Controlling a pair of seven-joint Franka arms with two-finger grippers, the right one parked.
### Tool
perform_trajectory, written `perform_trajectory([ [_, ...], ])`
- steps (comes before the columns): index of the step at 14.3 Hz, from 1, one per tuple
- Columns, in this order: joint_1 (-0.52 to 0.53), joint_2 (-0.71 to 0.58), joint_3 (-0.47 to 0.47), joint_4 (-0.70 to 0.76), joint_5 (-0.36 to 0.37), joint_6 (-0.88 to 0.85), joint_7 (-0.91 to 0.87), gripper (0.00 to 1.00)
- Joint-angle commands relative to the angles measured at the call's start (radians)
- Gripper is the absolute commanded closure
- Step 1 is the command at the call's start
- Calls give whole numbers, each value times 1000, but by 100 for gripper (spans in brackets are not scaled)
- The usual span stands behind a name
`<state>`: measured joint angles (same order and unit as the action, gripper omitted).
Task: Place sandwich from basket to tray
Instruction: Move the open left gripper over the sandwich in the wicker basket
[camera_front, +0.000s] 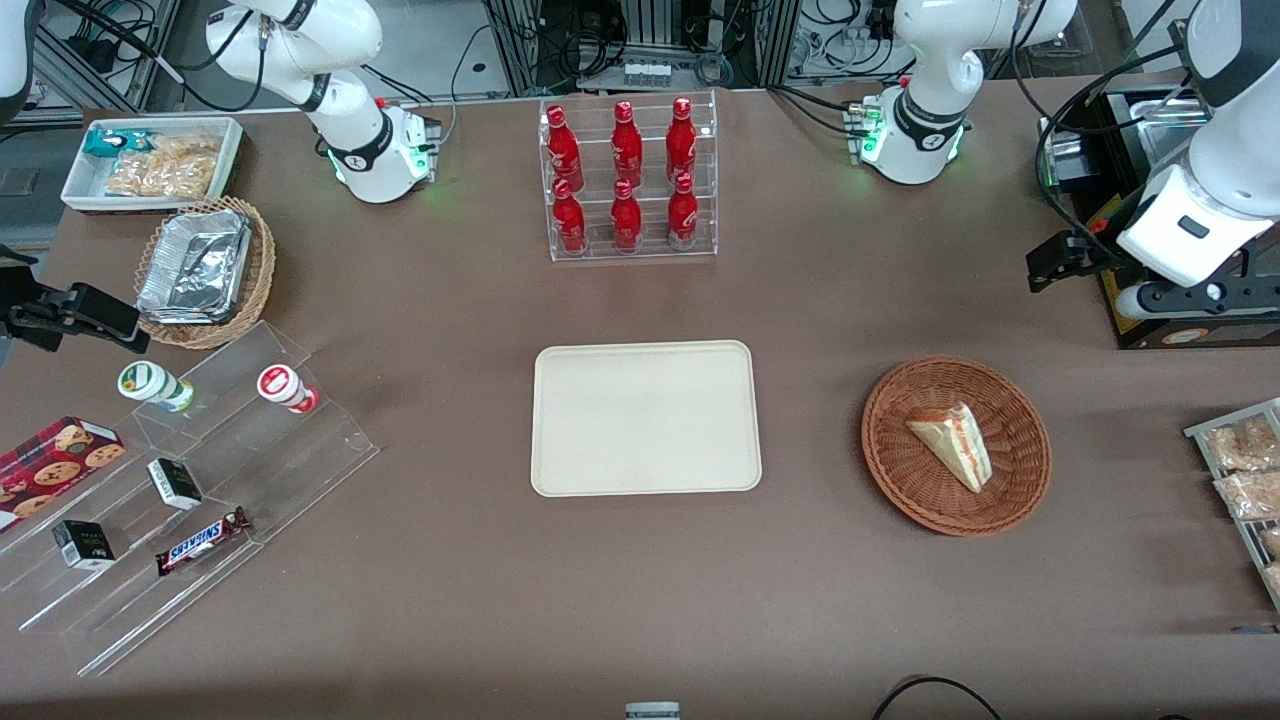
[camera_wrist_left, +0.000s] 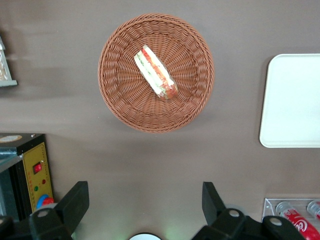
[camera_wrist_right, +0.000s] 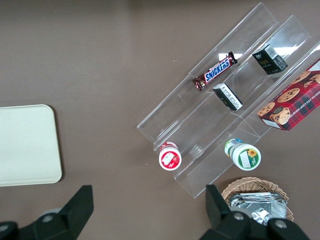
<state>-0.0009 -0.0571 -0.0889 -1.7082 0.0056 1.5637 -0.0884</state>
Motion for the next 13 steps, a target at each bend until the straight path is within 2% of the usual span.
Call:
perform_trajectory([
  [1, -14, -7, 14, 10, 13, -17, 32, 0],
  [6, -10, 97, 14, -37, 20, 45, 32, 0],
  [13, -5, 123, 17, -405, 16, 577, 21, 0],
])
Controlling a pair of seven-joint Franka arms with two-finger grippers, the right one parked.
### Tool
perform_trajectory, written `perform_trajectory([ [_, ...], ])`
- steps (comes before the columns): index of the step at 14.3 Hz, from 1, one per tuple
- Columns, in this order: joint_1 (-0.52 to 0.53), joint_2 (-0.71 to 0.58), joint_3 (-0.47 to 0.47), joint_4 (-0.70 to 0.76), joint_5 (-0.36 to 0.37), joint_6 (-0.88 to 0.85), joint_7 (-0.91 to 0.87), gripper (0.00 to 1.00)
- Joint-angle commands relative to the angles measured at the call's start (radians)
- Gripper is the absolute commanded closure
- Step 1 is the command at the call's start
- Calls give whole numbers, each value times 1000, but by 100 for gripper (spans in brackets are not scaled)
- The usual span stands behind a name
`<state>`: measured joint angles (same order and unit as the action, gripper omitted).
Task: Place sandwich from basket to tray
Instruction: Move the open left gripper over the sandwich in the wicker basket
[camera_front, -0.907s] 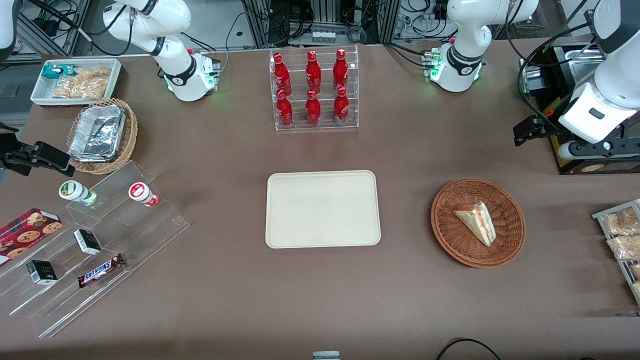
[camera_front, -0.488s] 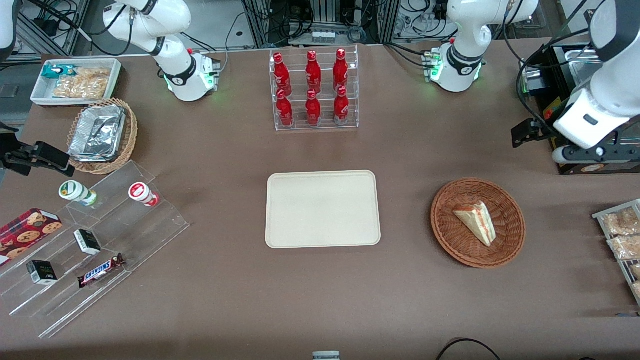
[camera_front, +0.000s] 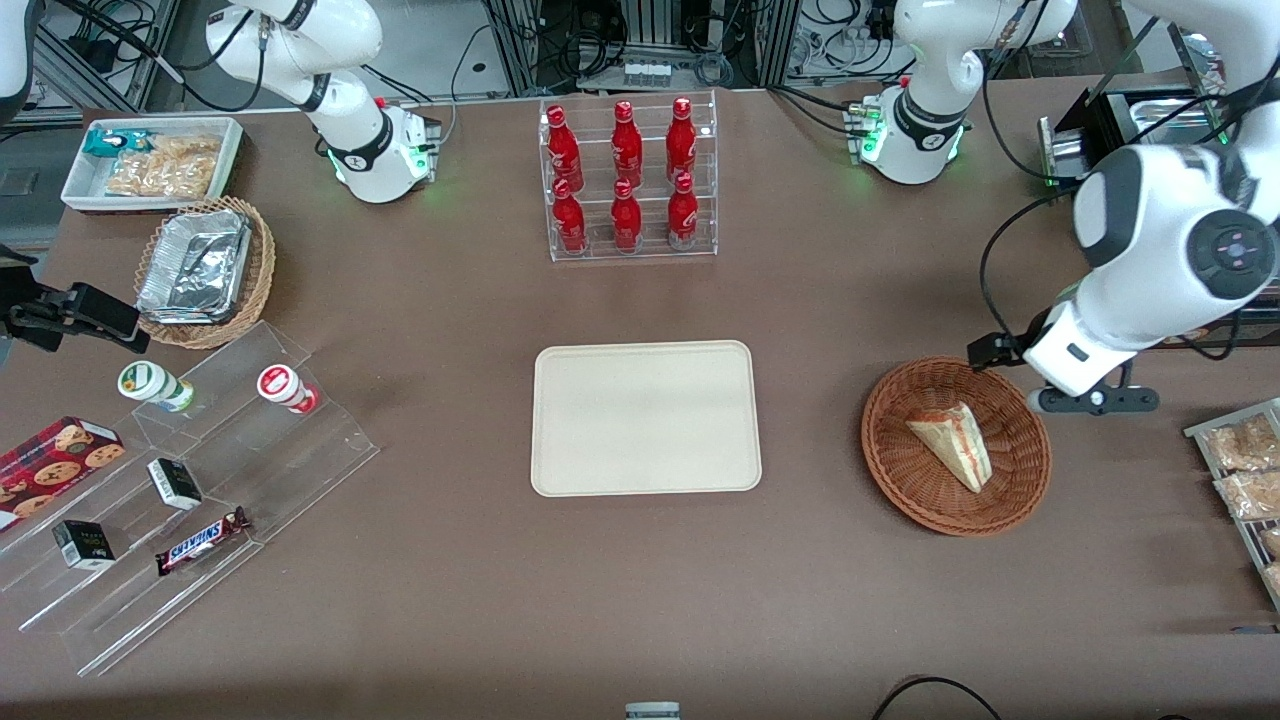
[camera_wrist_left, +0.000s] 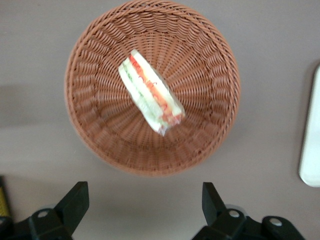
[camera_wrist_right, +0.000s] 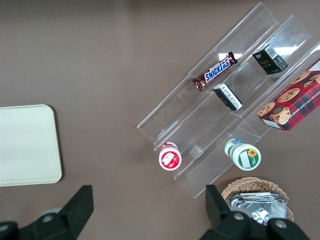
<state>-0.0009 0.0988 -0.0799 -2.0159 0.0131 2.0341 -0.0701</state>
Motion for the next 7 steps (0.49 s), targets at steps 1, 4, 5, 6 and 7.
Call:
perform_trajectory([
  [1, -5, -21, 8, -121, 5, 162, -10, 0],
  [4, -5, 34, 8, -135, 2, 254, -169, 0],
  [5, -7, 48, 8, -133, 1, 271, -241, 0],
  [6, -7, 64, 6, -133, 1, 299, -343, 0],
  [7, -8, 80, 8, -133, 1, 329, -437, 0],
])
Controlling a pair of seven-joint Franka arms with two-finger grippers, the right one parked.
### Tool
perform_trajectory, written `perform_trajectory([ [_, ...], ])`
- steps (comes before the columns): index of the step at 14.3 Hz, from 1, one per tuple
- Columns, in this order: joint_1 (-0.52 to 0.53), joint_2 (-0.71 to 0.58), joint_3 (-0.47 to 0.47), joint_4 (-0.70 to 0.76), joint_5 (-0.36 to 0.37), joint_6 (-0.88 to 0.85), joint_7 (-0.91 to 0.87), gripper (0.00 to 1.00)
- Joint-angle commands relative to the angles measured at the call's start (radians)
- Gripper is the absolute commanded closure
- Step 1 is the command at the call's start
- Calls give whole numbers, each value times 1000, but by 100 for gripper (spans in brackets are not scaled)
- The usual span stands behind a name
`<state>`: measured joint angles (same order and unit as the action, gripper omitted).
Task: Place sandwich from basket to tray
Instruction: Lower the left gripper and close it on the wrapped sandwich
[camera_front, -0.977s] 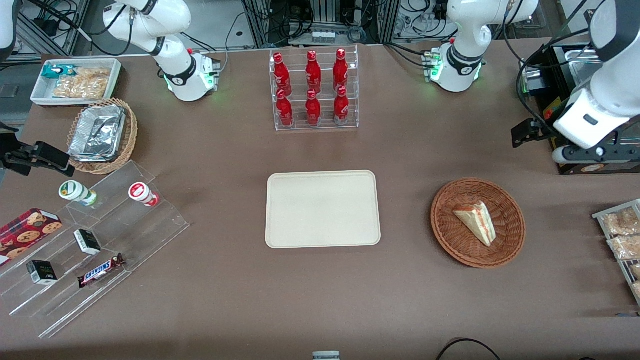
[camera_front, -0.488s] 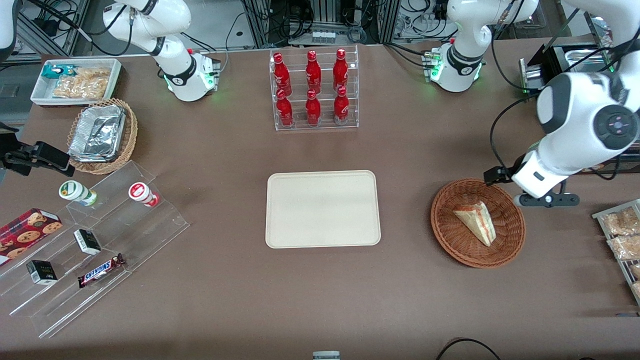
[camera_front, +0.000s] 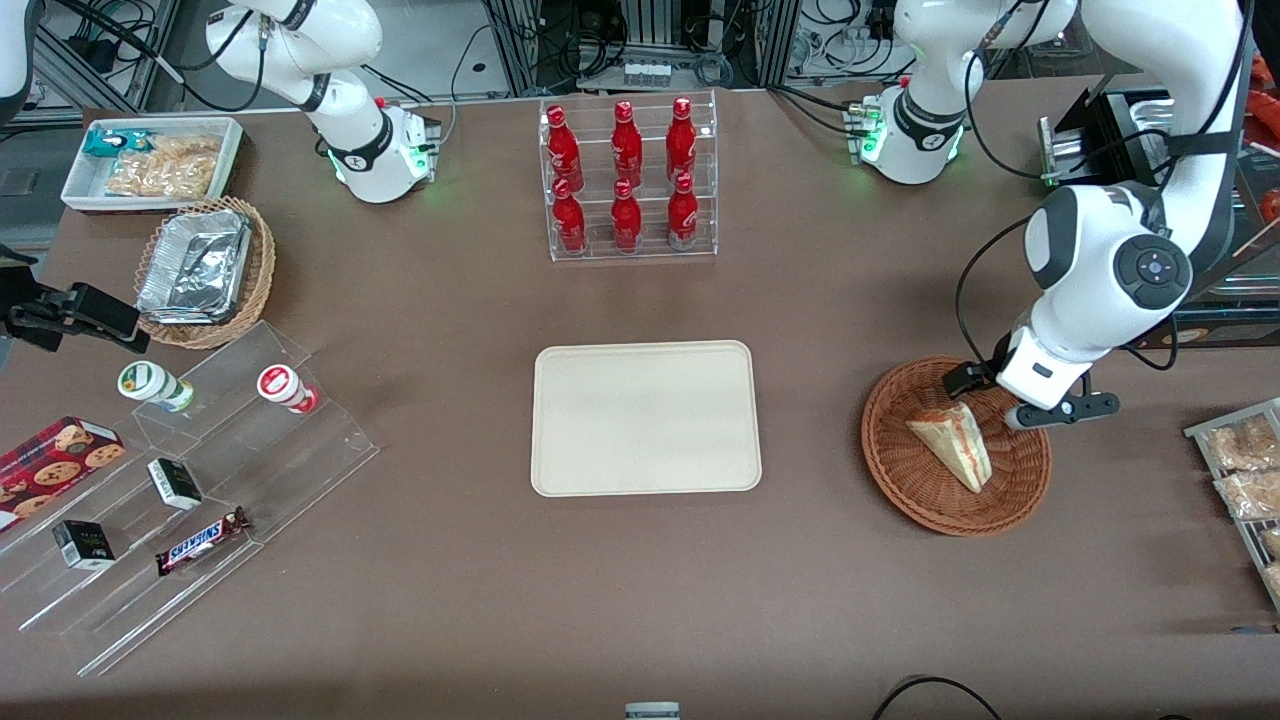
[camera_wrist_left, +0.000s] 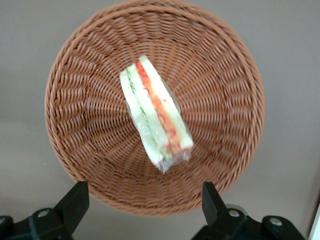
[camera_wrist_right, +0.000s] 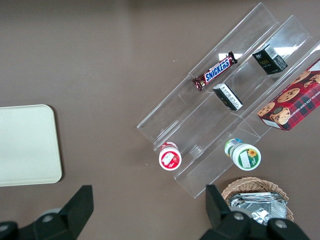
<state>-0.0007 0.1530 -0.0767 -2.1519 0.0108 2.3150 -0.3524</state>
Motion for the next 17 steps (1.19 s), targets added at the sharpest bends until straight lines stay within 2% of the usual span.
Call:
perform_trajectory([
  [1, -8, 45, 3, 4, 2, 87, -243, 0],
  [5, -15, 111, 3, 6, 0, 225, -587, 0],
  [9, -15, 167, 3, 14, 0, 225, -597, 0],
  [10, -16, 183, 3, 14, 0, 225, -597, 3],
  [11, -16, 191, 3, 14, 0, 225, -603, 20],
  [12, -16, 191, 3, 15, 0, 224, -603, 51],
  [14, -19, 183, 3, 15, 8, 213, -596, 88],
  [15, -19, 181, 3, 20, 14, 204, -594, 95],
  [17, -19, 174, 2, 65, 15, 129, -551, 97],
])
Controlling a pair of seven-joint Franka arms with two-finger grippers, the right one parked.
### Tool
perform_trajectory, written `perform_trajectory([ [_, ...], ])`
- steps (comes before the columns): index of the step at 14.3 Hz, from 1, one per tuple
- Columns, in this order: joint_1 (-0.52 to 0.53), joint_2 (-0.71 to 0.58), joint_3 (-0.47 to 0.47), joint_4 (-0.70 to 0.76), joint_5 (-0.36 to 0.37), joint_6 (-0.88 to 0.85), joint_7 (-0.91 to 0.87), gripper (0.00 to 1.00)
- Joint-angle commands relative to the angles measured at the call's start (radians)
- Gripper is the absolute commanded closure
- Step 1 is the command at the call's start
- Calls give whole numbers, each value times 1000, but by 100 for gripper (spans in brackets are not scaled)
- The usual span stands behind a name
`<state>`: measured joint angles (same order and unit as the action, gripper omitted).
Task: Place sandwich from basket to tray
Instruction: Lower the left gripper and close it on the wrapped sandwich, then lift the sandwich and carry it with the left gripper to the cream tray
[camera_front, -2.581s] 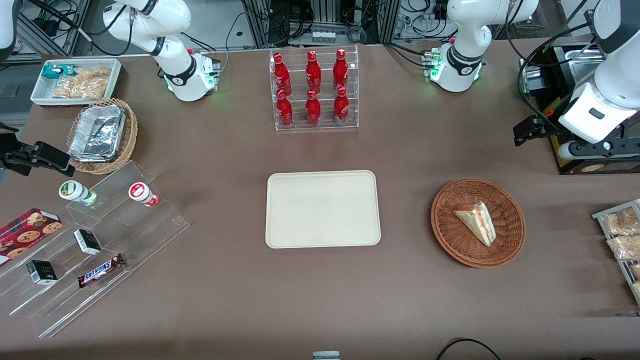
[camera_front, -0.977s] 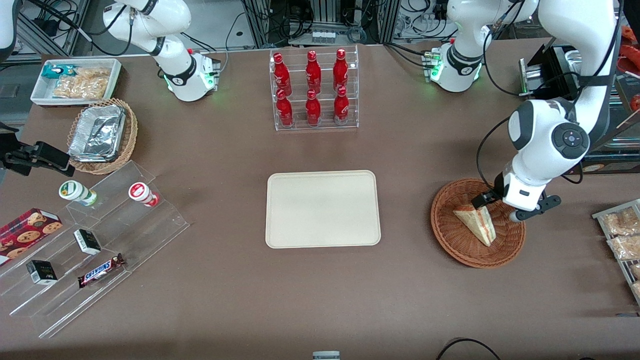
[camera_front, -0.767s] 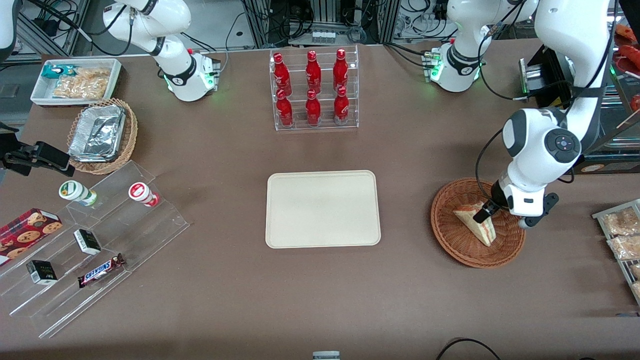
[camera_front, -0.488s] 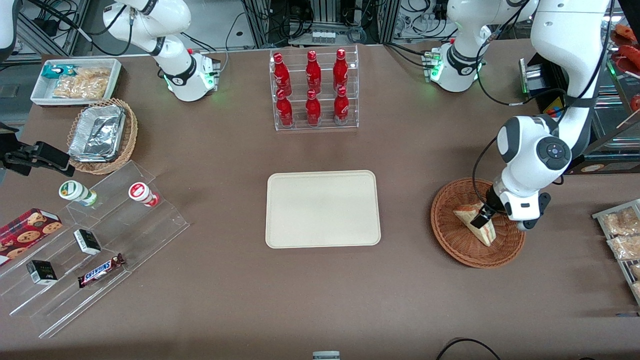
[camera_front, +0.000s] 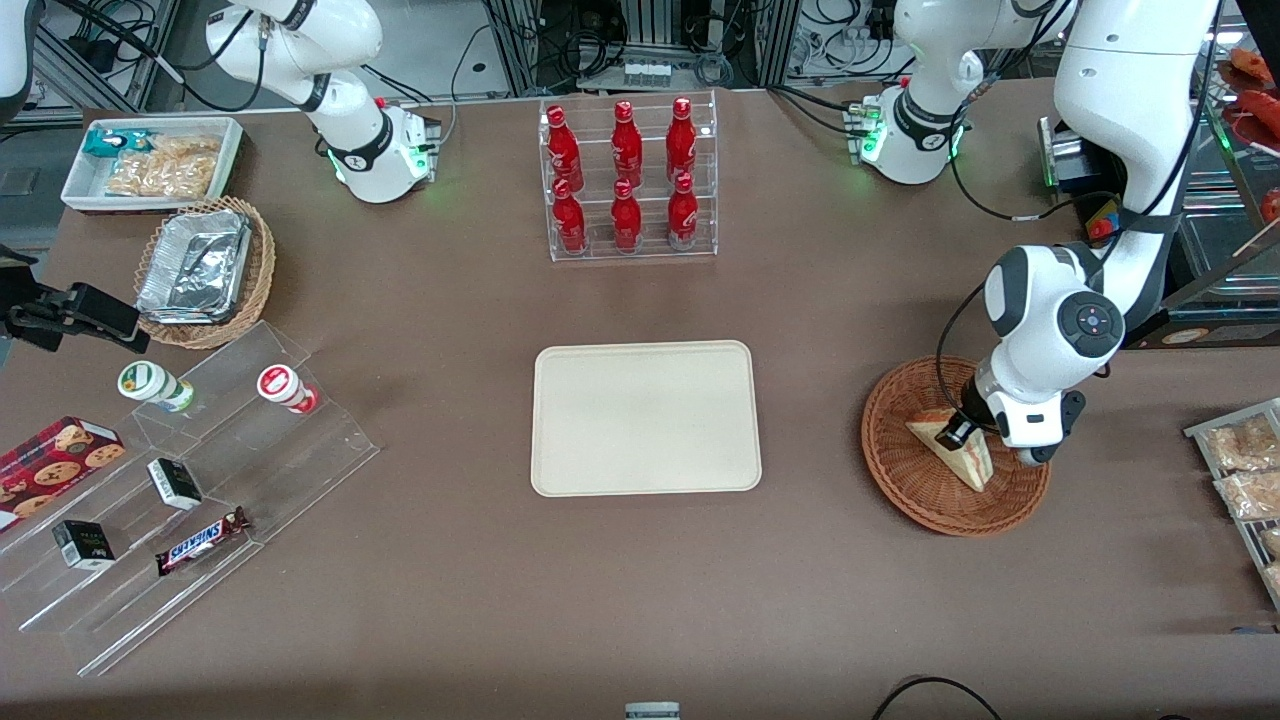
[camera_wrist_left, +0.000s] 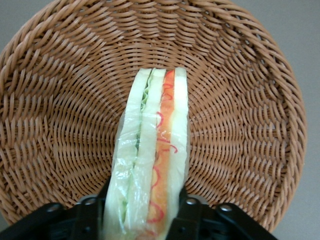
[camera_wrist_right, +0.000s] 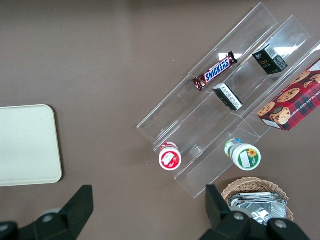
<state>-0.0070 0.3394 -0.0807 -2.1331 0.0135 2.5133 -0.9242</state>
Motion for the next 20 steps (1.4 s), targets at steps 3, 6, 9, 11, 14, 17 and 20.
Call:
perform_trajectory([
  [3, -72, 0, 2, 253, 13, -366, 157, 97],
  [6, -140, 38, 1, 369, 19, -428, 215, 93],
  [9, -240, 140, -5, 506, 8, -483, 286, 90],
  [11, -316, 232, -7, 626, -9, -530, 283, 91],
  [14, -428, 302, -7, 696, -44, -528, 280, 92],
  [17, -543, 365, -7, 771, -43, -528, 191, 92],
  [20, -625, 392, -5, 792, -41, -524, 110, 92],
])
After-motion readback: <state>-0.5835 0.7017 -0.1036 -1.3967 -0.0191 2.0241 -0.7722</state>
